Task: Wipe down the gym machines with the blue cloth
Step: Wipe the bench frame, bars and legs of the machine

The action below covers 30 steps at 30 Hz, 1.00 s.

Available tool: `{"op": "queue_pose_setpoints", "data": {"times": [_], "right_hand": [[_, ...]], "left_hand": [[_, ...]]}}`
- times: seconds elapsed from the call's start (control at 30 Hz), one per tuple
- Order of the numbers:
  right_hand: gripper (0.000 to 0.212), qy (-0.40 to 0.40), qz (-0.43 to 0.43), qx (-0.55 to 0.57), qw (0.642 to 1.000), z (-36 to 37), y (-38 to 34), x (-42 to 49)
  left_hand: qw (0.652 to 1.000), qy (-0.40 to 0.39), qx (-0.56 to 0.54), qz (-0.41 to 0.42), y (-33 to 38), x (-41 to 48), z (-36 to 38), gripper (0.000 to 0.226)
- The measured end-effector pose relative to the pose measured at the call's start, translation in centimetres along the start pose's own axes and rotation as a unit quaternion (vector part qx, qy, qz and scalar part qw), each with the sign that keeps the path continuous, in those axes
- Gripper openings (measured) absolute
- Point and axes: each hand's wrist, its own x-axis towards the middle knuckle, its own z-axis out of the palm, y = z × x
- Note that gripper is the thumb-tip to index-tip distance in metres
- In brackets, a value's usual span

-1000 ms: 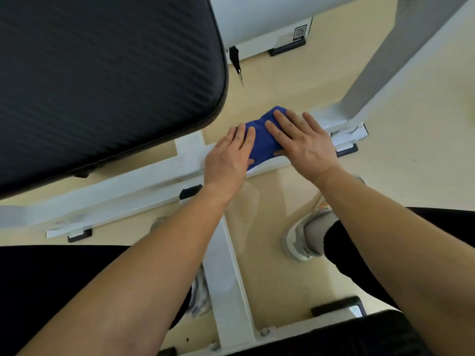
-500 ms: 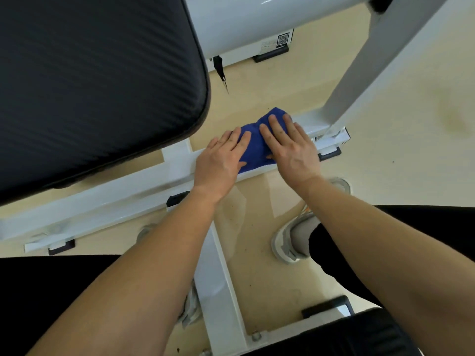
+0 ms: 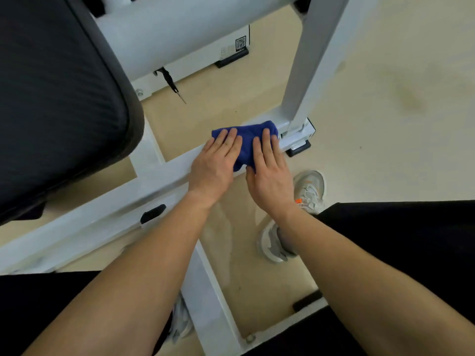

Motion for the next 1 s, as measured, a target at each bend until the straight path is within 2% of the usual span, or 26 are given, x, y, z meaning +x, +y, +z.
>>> {"op": "queue_pose_setpoints", "data": {"times": [0.07,0.13,0.27,0.37,0.47,0.57,0.67,0.8,1.0], "right_hand": [[0.057,-0.012,0.045,0.08,0.996,-0.2,-1.2,0.1],[0.06,-0.028,0.096,0.139,0.985,-0.5,-1.5,0.4],[0.061,-0.022,0.141,0.168,0.975,-1.2,0.0,1.7],[0.061,-0.03,0.142,0.161,0.976,-1.3,0.5,1.9],[0.065,-0.05,0.164,0.19,0.967,-1.4,-0.1,1.7],[0.068,-0.065,0.193,0.207,0.957,-1.5,-1.6,1.6],[0.073,-0.116,0.223,0.242,0.937,-1.2,-3.9,0.7],[0.079,-0.167,0.208,0.271,0.925,0.1,-7.4,-1.0],[0.075,-0.167,0.188,0.244,0.937,0.5,-7.3,-1.2]], "left_hand": [[0.998,-0.067,0.015,-0.002,0.7,1.8,-1.0,0.059],[0.994,-0.097,0.045,0.004,1.2,3.8,-1.9,0.061],[0.996,-0.071,0.05,0.038,0.4,7.2,-2.5,0.044],[0.998,-0.028,-0.032,0.035,0.5,7.4,-1.5,0.038],[0.99,-0.048,-0.13,0.003,1.1,5.9,-0.6,0.045],[0.99,-0.059,-0.126,0.038,0.4,4.3,-0.5,0.048],[0.992,-0.073,-0.084,0.051,-1.8,2.4,-0.4,0.05],[0.994,-0.084,-0.06,0.03,-4.5,-1.2,-0.9,0.053],[0.994,-0.089,-0.059,-0.004,-3.9,-2.4,-1.2,0.058]]}}
